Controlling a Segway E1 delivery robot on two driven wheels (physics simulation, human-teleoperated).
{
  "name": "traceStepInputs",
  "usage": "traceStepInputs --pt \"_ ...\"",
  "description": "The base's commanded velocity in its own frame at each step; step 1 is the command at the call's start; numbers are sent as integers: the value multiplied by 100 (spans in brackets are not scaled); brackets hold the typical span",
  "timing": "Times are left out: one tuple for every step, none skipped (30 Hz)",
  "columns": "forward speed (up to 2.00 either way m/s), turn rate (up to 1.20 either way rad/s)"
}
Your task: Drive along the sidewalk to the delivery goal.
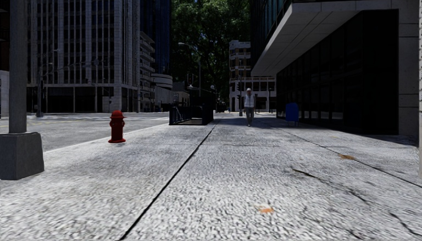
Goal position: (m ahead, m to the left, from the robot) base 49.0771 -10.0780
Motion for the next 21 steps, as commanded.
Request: traceStepInputs --pt "200 0" --pt "200 0" --pt "200 0" --pt "200 0" --pt "200 0" --pt "200 0" --pt "200 0" --pt "200 0" --pt "200 0" --pt "200 0" --pt "200 0" --pt "200 0" --pt "200 0" --pt "200 0" --pt "200 0" --pt "200 0" --pt "200 0" --pt "200 0" --pt "200 0" --pt "200 0" --pt "200 0"
